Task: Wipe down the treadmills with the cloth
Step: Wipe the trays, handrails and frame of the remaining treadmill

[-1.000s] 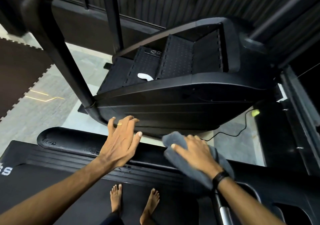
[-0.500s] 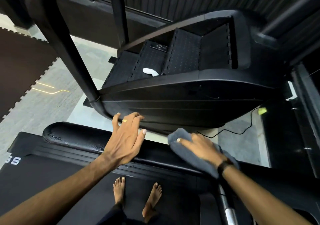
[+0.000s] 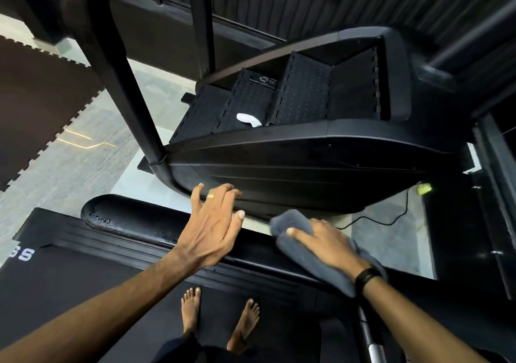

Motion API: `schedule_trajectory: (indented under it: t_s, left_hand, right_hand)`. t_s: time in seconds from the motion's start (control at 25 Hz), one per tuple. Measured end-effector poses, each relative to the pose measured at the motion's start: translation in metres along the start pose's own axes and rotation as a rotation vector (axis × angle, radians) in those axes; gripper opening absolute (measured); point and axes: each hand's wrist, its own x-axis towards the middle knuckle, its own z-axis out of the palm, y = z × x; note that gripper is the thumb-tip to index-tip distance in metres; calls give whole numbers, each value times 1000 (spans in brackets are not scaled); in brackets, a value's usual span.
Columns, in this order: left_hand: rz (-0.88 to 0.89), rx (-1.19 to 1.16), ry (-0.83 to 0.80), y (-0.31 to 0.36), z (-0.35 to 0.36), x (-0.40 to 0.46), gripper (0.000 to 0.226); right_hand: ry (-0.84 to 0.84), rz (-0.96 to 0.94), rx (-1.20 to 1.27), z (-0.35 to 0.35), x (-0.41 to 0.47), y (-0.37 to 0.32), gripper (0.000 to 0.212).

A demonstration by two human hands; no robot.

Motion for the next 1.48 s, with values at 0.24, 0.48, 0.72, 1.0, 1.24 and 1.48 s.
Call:
schedule_trajectory:
  t_s: [0.24, 0.48, 0.72, 1.0, 1.24, 1.48]
  left_hand:
    - [-3, 12, 16, -1, 0, 0, 47]
    - [-5, -88, 119, -10, -15, 1, 47]
    - [-132, 64, 166, -71, -53, -12, 49]
    - [-200, 157, 83, -109, -60, -16, 54]
    - [-184, 96, 107, -113, -55, -12, 51]
    - [-225, 45, 160, -117, -53, -10, 47]
  right_hand:
    - [-330, 17, -17, 6, 58, -52, 42]
    - [276, -217, -150, 13, -18, -60, 50]
    - [-173, 171, 25, -18, 16, 3, 47]
    - [189, -302, -89, 28, 23, -151, 44]
    - [122, -79, -20, 6, -3, -48, 52]
    - [-182, -50, 6, 25, 76, -156, 48]
